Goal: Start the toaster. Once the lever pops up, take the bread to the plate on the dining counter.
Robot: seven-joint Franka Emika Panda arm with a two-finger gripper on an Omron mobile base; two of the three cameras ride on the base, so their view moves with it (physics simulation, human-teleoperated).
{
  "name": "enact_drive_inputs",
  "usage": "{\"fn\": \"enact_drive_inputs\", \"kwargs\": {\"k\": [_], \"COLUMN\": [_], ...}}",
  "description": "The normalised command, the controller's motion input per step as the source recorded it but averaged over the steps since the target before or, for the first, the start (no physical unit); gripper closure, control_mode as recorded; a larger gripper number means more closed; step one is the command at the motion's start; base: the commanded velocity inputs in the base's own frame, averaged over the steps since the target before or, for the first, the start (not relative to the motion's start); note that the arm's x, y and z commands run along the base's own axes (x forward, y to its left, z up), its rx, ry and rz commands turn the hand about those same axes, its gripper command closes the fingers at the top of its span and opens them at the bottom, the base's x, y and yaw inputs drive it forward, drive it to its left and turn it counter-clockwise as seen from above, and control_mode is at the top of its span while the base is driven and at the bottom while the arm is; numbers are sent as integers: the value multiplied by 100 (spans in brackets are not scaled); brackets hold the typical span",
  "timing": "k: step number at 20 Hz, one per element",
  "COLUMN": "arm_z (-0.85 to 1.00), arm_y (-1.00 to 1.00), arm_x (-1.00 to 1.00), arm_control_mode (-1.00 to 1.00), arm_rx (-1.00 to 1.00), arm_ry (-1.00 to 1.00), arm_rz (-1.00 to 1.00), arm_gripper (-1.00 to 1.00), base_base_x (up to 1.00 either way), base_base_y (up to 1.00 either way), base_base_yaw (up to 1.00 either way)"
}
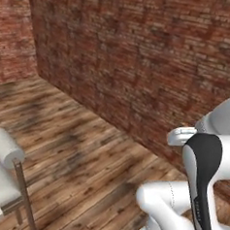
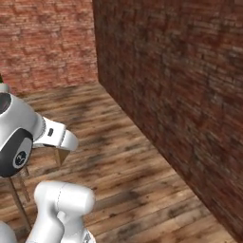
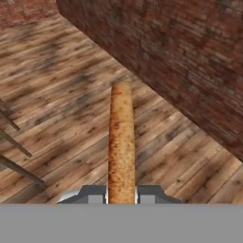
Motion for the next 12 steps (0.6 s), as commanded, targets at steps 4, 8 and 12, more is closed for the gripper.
{"fn": "enact_drive_inputs", "kwargs": {"k": [4,8,12], "arm_z": [0,0,0], "arm_y": [0,0,0], "arm_x": [0,0,0], "arm_control_mode": [100,100,100], "arm_rx": [0,0,0], "arm_ry": [0,0,0], "arm_rz": [0,0,0], "arm_gripper": [100,100,100], "base_base_x": [96,93,82], "base_base_y": [-17,-19,-26], "base_base_yaw": [68,68,66]}}
